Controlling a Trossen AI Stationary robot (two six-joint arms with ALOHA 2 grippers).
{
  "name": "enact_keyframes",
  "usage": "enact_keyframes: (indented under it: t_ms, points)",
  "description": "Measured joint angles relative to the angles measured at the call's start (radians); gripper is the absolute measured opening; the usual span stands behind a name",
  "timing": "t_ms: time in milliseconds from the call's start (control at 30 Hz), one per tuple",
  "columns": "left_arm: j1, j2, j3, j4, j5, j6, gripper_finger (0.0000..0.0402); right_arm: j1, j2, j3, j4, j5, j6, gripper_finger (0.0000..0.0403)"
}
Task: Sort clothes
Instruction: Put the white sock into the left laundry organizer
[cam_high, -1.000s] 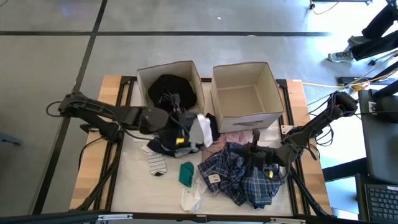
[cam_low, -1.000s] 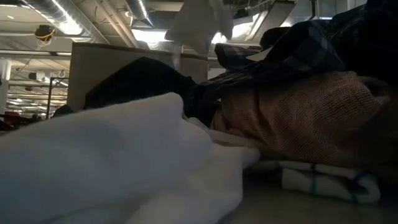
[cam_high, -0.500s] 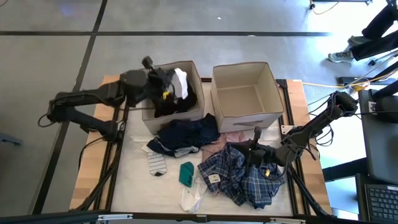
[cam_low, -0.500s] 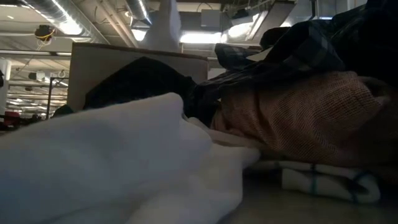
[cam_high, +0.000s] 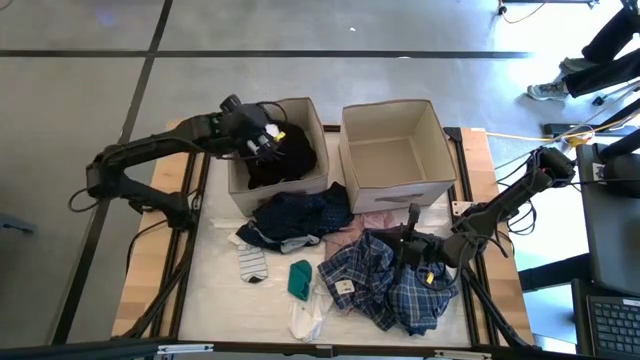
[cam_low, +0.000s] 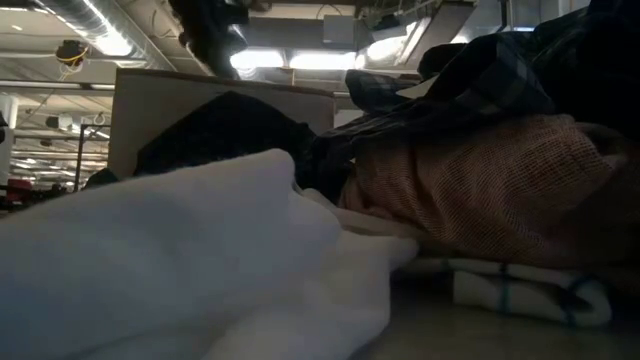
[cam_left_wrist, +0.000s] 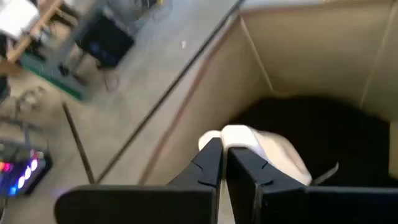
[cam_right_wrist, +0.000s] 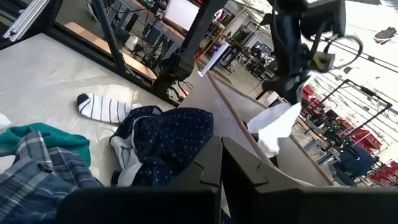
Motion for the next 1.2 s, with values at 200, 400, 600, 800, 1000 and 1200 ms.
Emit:
enact_keyframes:
  t_ms: [200, 400, 600, 800, 1000, 1200]
  points:
    - [0.01, 0.04, 0.0, -0.027, 0.001, -0.025, 0.0007, 0.0, 0.0, 0.0, -0.005, 0.0, 0.001, 0.0012]
    - [0.009, 0.041, 0.0, -0.028, 0.001, -0.071, 0.0044, 0.0, 0.0, 0.0, -0.008, 0.0, 0.001, 0.0012]
    - [0.008, 0.041, 0.001, -0.03, 0.001, -0.087, 0.0113, 0.0, 0.0, 0.0, -0.015, 0.0, 0.001, 0.0012]
    - [-0.059, 0.006, 0.059, -0.027, 0.12, -0.167, 0.0154, 0.0, 0.0, 0.0, -0.037, -0.001, 0.001, 0.0012]
    - [-0.218, -0.026, 0.079, 0.101, 0.363, -0.218, 0.0163, 0.0, 0.0, 0.0, -0.038, 0.0, 0.001, 0.0012]
    - [-0.439, 0.01, 0.043, 0.195, 0.447, -0.232, 0.0158, 0.0, 0.0, 0.0, -0.038, -0.001, 0.001, 0.0012]
